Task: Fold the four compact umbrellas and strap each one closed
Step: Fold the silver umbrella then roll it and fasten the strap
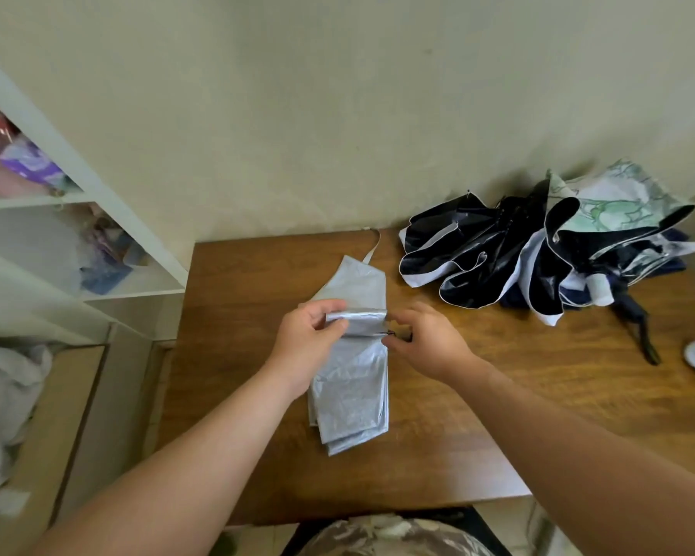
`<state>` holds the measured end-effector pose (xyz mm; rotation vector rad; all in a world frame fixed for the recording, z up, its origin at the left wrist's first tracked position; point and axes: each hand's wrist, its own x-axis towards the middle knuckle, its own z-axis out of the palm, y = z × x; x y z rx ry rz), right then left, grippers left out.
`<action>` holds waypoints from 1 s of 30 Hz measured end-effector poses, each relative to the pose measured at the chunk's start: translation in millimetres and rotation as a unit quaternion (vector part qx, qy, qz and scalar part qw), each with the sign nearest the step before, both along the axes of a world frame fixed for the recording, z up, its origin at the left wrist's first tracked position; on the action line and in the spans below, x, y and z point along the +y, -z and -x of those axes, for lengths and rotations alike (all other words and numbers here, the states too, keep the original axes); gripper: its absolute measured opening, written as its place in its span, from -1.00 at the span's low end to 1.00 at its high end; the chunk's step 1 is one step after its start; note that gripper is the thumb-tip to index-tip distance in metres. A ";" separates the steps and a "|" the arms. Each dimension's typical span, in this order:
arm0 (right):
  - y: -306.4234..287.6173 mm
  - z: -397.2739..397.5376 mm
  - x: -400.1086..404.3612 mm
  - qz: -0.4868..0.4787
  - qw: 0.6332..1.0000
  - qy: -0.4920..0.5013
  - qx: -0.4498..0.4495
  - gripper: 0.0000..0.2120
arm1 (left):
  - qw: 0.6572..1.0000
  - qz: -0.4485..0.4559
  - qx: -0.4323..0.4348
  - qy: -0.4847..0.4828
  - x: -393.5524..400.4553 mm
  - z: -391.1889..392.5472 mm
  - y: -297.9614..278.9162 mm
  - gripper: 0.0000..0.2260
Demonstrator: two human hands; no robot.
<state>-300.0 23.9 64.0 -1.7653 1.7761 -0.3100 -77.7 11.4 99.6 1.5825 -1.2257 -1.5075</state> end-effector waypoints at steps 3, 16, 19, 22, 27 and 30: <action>3.0 -6.8 2.0 0.010 0.999 0.019 -0.026 -0.62 | 1.000 0.011 -0.003 0.009 4.8 -0.2 -1.8 -0.76; -2.8 -8.2 6.8 0.011 0.994 0.066 -0.090 -0.50 | 0.999 0.020 -0.029 0.017 10.7 -4.1 -1.4 -0.80; -4.3 -11.0 5.7 0.012 0.993 0.080 -0.083 -0.62 | 1.000 0.011 -0.023 0.009 11.2 -4.5 -1.4 -0.82; -1.8 -10.7 6.2 0.009 0.995 0.096 -0.035 -0.57 | 0.999 0.015 -0.028 0.006 13.1 -3.7 -0.1 -0.84; 1.7 -11.7 12.6 0.014 0.996 0.066 -0.059 -0.60 | 0.999 0.019 -0.044 -0.010 17.5 -2.0 3.0 -0.87; 1.5 -14.8 14.4 0.011 0.992 0.074 -0.098 -0.50 | 0.999 0.016 -0.043 -0.003 19.9 -2.1 4.8 -0.87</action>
